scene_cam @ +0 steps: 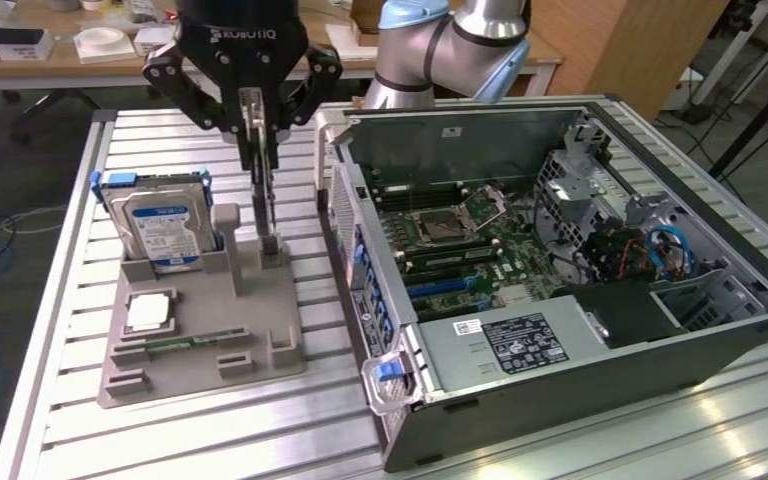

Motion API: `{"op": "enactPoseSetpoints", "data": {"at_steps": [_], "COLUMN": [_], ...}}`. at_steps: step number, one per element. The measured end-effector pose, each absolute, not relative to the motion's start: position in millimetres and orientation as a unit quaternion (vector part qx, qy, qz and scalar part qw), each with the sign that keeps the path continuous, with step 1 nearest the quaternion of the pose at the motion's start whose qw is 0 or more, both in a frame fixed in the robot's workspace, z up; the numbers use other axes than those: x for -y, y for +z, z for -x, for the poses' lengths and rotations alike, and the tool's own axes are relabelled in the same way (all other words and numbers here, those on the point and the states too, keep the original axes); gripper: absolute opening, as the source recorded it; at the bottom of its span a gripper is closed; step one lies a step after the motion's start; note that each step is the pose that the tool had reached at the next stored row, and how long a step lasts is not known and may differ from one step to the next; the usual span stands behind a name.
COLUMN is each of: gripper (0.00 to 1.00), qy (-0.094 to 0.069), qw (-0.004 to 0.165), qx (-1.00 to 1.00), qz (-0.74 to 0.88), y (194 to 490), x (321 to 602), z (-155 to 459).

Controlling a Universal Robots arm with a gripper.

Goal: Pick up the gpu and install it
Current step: 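Pick up the gpu and move the gpu toward the slot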

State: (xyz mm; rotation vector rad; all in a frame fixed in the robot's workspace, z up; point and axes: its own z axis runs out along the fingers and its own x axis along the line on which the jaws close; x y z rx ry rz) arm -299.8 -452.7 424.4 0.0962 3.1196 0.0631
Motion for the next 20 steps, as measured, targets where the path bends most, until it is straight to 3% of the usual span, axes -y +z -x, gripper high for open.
{"op": "enactPoseSetpoints", "data": {"at_steps": [20], "gripper": [0.26], "qy": [0.020], "qw": [0.010], "qx": [-0.999], "qz": [-0.028], "y": [424.5], "x": [452.7], "z": [251.6]}}
